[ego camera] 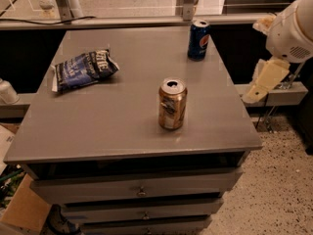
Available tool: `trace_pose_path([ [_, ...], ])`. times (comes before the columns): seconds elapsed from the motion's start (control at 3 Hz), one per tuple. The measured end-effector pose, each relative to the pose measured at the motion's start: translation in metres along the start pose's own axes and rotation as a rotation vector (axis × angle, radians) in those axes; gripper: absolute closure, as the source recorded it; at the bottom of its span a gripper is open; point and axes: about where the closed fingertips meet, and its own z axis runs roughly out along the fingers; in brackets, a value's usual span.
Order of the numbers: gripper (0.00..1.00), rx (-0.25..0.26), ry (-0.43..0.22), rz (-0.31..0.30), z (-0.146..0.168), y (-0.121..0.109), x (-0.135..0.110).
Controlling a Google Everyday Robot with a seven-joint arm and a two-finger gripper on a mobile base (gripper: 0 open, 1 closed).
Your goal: Pick pepsi can
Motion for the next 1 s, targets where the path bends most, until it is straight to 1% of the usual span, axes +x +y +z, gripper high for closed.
trace_pose_path([
  [0.33,0.00,0.055,-0.090,0.062,0.027,-0.035,0.010],
  [0.67,0.00,0.076,-0.195,0.139,0.068,-0.064,0.013],
  [1.0,0.00,0.080,-0.297,0.204,0.104,-0.089,0.007],
])
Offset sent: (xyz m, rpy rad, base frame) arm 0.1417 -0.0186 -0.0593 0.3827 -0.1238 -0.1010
